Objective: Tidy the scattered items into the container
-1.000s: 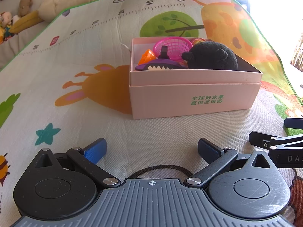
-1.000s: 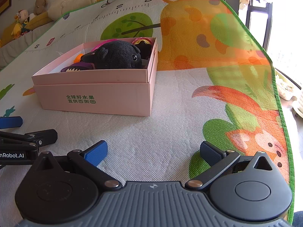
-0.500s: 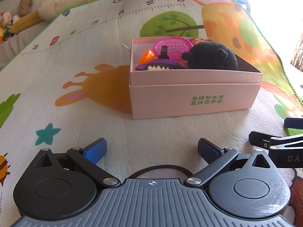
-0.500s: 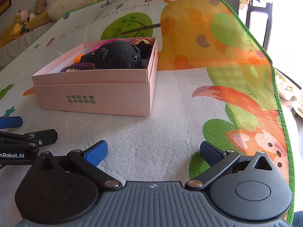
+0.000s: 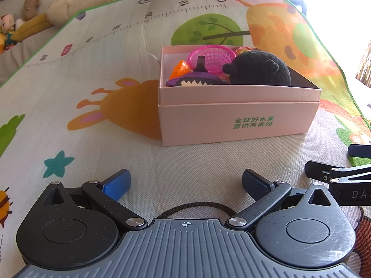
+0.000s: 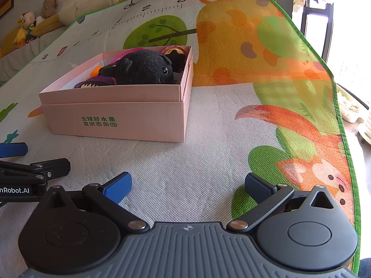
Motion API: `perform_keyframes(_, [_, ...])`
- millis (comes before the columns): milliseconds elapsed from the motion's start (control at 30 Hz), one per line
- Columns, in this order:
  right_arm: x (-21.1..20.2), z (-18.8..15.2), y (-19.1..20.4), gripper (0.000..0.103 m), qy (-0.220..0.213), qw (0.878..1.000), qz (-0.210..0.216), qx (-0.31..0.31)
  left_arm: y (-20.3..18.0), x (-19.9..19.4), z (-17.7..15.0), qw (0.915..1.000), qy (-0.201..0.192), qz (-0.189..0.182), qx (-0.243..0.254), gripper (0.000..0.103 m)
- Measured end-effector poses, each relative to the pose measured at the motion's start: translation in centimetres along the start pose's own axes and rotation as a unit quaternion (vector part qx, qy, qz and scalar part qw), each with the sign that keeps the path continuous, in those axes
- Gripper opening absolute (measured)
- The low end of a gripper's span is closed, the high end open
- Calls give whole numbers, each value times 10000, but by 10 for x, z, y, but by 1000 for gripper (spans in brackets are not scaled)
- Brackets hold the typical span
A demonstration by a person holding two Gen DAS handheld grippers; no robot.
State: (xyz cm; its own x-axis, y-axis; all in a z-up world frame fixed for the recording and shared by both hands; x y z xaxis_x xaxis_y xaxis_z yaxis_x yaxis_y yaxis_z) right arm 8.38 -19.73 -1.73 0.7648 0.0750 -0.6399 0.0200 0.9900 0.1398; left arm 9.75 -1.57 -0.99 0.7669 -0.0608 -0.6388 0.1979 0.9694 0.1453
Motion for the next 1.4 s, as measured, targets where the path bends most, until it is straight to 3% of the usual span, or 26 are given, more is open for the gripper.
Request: perform_keyframes(1400, [0,2,0,103,1,10000,1,0,0,0,0,10000,0,1,0,103])
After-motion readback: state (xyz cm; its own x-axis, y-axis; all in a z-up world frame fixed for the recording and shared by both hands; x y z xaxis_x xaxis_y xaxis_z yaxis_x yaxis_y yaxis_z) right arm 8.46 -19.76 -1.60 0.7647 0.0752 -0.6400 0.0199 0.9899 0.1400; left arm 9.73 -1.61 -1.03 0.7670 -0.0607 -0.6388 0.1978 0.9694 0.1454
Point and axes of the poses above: each gripper's, at about its wrist camera, not at the fingertips, and x roughly the way its jaws point, y to its left, z to its top, the point moved 2 cm from there along x, roughly the way its jaws point, and after that the axes turned 10 degrees about x, right-handed, at the moved point
